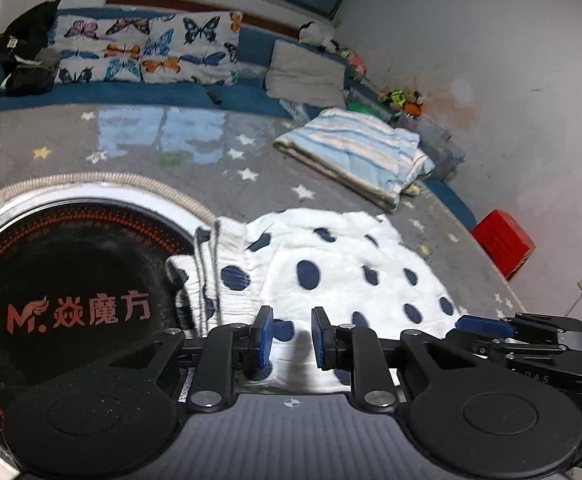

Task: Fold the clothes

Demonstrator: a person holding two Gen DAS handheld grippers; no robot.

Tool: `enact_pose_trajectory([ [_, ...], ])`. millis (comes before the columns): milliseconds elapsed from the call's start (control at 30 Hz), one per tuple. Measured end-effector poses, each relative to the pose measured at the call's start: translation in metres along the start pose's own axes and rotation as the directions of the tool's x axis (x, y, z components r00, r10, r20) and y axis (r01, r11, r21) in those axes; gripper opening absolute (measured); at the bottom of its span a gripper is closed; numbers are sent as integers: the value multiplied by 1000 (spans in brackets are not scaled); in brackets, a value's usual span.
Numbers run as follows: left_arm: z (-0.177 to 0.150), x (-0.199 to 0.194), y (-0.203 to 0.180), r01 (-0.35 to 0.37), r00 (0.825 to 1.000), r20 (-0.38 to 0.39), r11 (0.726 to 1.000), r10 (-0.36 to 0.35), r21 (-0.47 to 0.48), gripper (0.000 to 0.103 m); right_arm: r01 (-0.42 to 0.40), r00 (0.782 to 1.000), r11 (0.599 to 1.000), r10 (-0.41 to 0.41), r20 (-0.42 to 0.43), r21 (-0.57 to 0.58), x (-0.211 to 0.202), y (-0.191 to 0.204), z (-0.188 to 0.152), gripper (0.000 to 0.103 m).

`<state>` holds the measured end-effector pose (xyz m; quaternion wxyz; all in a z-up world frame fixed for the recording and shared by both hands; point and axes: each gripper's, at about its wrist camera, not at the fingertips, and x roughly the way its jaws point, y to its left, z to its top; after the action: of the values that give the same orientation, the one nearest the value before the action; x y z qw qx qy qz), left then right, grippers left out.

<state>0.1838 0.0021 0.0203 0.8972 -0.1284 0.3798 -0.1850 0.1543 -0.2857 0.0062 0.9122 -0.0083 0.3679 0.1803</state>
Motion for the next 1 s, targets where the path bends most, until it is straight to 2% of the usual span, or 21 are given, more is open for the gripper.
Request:
enact_pose_trajectory([
  [233, -8, -1, 4, -13, 1000, -14, 1000, 13, 0, 22, 12, 1000, 1000, -12, -6, -26, 0, 6, -10, 38],
  [433, -10, -9, 7, -8, 1000, 0, 1000, 8, -4, 22, 8, 1000, 998, -6, 30, -66, -11, 18, -8, 45],
  [500, -10, -7, 8, -15, 1000, -4, 1000, 15, -12, 22, 9, 1000, 997, -7, 28, -74, -8, 21, -9, 51],
  [667, -14, -14, 10, -16, 1000, 5, 999, 16, -30, 24, 19, 1000, 997, -18, 16, -76, -3, 24, -16, 53],
  [733, -16, -19, 11, -16, 1000, 9, 999, 17, -33, 24, 20, 1000, 997, -18, 25, -74, -7, 26, -17, 59],
  [767, -16, -22, 11, -15, 1000, 12, 999, 16, -36, 28, 20, 999, 997, -18, 31, -75, -10, 27, -17, 66],
  [800, -17, -24, 11, -16, 1000, 16, 999, 17, -38, 31, 22, 999, 997, -19, 36, -77, -12, 28, -18, 70],
  [867, -19, -30, 11, -19, 1000, 23, 999, 20, -37, 43, 20, 999, 997, -17, 41, -76, -16, 30, -20, 74],
  [1000, -28, -36, 11, -37, 999, 13, 999, 38, -30, 52, 19, 999, 999, -17, 41, -49, -19, 31, -28, 84],
])
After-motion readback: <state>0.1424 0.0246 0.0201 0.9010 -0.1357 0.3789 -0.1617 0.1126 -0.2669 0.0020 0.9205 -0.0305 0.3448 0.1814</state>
